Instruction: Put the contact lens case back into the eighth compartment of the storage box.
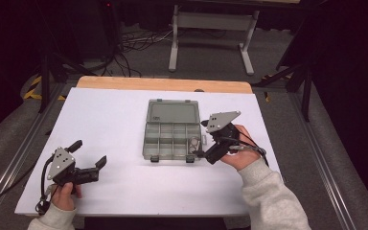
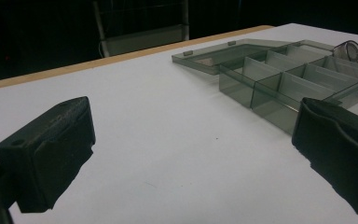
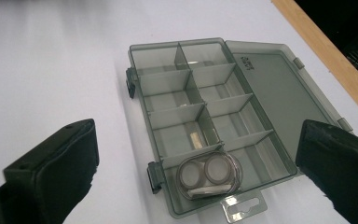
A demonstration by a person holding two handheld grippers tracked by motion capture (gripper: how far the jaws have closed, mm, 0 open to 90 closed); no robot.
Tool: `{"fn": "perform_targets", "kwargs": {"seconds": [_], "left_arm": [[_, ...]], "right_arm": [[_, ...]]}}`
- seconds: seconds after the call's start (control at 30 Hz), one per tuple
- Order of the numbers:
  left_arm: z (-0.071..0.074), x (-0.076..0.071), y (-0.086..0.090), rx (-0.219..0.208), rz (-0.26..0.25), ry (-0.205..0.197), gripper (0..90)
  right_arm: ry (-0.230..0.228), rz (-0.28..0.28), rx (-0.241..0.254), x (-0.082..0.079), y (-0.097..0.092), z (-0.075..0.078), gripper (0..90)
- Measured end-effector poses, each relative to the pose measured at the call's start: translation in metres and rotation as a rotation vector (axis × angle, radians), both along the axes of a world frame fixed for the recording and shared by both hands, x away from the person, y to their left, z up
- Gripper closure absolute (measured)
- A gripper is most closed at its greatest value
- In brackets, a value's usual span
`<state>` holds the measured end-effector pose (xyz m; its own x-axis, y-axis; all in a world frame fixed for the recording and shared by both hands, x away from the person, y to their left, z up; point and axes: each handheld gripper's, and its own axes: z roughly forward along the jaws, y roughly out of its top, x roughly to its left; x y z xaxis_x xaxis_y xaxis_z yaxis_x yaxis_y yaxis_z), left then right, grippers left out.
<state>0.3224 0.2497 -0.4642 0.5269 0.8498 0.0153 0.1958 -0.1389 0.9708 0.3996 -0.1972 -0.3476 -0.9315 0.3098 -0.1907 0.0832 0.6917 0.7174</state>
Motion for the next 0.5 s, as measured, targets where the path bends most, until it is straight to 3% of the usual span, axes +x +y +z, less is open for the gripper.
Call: {"fn": "perform_targets", "kwargs": {"seconds": [0.5], "left_arm": [[0.000,0.000,0.000,0.001,0.000,-0.001,0.2]], "right_arm": [[-0.032,-0.123,0.147,-0.027,-0.030,-0.007,0.0]]}}
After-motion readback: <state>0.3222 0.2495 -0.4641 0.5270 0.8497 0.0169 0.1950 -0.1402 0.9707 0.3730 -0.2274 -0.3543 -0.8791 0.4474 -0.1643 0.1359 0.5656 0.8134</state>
